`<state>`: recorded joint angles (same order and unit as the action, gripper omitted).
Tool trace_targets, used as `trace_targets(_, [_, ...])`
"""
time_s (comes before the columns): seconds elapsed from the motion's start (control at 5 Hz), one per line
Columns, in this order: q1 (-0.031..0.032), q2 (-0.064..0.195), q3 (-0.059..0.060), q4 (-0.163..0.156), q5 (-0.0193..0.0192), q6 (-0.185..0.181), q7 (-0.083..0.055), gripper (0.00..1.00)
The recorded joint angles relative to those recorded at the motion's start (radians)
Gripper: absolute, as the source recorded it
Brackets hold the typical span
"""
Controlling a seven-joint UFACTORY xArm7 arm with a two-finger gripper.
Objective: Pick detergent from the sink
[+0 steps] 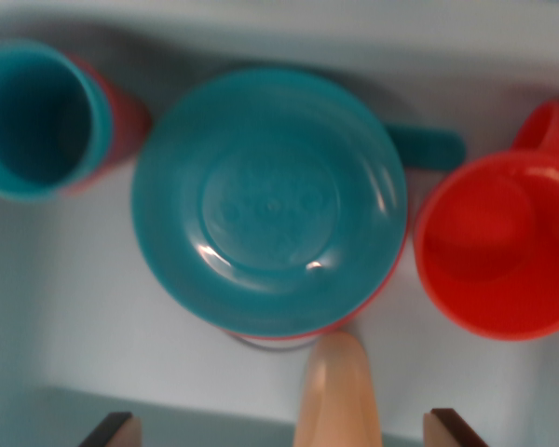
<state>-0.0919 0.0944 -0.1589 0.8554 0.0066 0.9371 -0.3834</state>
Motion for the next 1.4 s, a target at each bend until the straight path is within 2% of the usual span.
trace_targets(1.0, [-0.0006,0.0,-0.001,-0.005,0.0003,-0.004,-0.003,0.0])
trace_targets(1.2, [-0.0006,0.0,-0.001,-0.005,0.0003,-0.004,-0.003,1.0])
trace_targets(1.4, [-0.0006,0.0,-0.001,-0.005,0.0003,-0.004,-0.003,1.0])
